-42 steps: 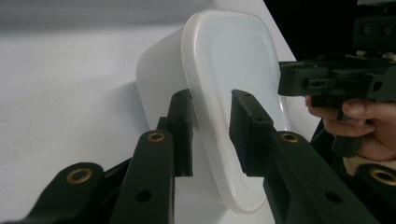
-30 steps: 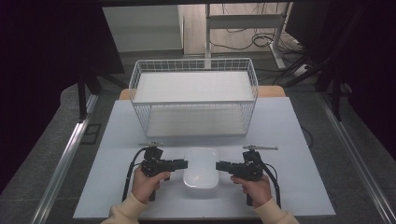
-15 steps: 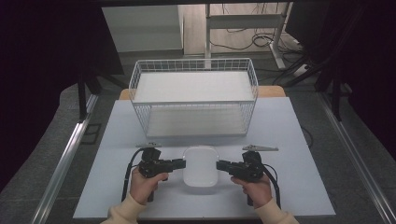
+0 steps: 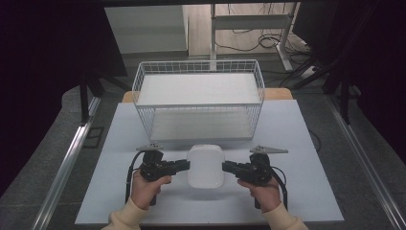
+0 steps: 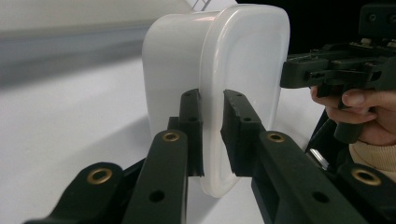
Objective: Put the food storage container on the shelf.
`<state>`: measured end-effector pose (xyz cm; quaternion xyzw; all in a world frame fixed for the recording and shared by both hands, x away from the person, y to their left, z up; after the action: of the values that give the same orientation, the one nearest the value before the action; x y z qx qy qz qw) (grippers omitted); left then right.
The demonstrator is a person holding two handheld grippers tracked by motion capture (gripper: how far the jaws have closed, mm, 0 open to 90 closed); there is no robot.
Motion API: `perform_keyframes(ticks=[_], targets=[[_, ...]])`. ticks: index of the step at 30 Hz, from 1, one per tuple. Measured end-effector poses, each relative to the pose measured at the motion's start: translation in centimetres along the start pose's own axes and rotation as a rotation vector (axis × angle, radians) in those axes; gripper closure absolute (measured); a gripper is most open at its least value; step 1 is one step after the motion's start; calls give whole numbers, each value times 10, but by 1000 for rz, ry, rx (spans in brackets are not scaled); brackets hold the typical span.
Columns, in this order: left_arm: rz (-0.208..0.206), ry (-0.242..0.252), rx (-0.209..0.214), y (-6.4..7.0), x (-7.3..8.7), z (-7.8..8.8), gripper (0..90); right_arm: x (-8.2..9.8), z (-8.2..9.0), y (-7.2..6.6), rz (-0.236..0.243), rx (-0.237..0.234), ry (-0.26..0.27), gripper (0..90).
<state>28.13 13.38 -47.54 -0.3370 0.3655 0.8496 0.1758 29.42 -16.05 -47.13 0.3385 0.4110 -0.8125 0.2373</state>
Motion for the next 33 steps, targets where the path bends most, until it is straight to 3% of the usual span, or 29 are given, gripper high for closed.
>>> perform_keyframes(ticks=[7,14,21,33], targets=[[-22,28,-8,4,-12,6,791,-12,3,-5,33,4,17,803],[-43,69,-9,8,-33,15,790,-41,8,-13,83,8,38,803],[-94,117,-26,18,-69,32,791,-74,14,-22,131,10,73,803],[-120,147,-26,23,-104,46,792,-113,19,-32,172,6,101,803]])
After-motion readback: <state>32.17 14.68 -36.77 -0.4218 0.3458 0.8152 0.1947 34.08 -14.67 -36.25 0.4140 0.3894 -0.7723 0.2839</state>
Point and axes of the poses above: each handheld gripper's, and its own axes: z roughly backward along the jaws, x roughly out of its underside, y roughly to its right, the point moved 2 cm from there along -z, roughly forward along the jaws, and after that the axes turned 4 degrees about -x, right-handed, at the moved point
